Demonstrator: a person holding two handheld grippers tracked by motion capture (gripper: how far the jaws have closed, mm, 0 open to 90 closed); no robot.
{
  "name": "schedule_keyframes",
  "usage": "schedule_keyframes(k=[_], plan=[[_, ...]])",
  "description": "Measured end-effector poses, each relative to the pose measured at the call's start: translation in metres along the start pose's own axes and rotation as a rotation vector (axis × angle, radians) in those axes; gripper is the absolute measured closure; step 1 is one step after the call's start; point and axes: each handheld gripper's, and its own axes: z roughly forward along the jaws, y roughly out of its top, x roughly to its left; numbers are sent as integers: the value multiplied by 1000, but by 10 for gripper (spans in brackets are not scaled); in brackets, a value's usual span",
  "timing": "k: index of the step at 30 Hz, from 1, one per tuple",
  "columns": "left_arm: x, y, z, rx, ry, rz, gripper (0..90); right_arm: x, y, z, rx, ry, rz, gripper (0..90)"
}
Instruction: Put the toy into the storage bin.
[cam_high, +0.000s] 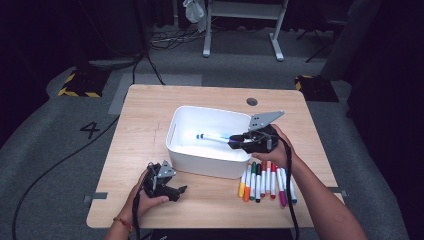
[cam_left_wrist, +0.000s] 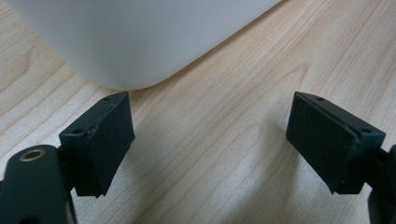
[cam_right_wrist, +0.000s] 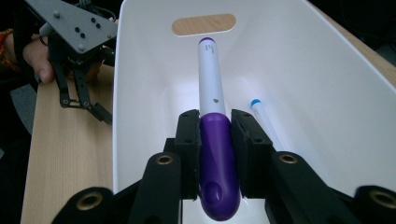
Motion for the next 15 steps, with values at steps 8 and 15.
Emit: schedule_keyframes(k=[8,15], plan=[[0,0,0,0,-1,2,151,9,5,22,111,52,-45,736],[0,0,0,0,-1,3,151,14,4,27,181,101,-57,741]])
